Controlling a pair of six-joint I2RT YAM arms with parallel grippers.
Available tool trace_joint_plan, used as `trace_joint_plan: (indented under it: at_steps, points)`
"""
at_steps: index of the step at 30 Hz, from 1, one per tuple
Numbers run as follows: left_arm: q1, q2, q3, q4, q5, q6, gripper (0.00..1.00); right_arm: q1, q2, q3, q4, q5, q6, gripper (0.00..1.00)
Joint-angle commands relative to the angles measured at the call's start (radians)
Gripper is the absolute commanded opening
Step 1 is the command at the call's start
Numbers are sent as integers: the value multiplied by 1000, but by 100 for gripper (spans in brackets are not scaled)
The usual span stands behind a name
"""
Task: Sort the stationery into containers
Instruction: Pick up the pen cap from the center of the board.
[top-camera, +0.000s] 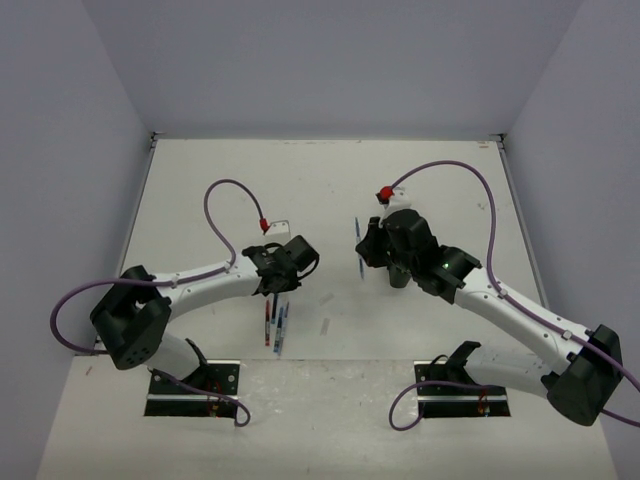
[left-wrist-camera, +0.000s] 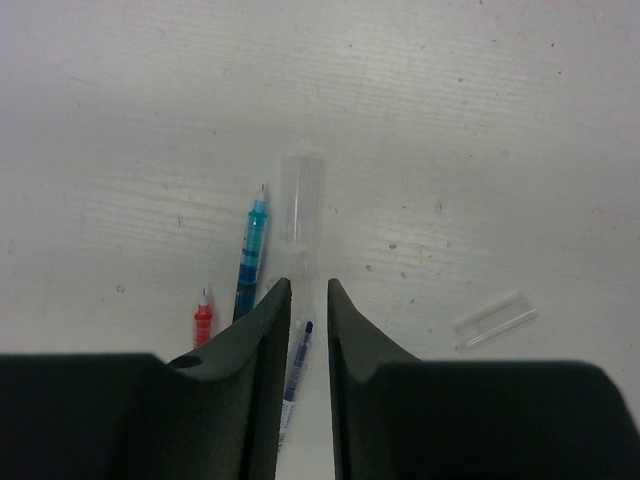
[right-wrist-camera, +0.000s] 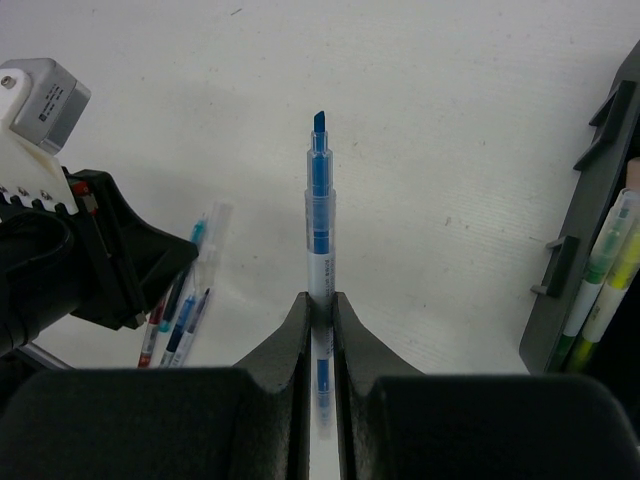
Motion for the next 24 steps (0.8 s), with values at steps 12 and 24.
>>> trace_joint_plan:
  at_steps: [12, 24]
  points:
    - [13, 69, 28, 60, 38, 34, 20, -2, 15, -5, 1, 29, -8, 0]
    - [14, 83, 5, 69, 47, 13, 17, -2, 22, -5, 1, 18, -6, 0]
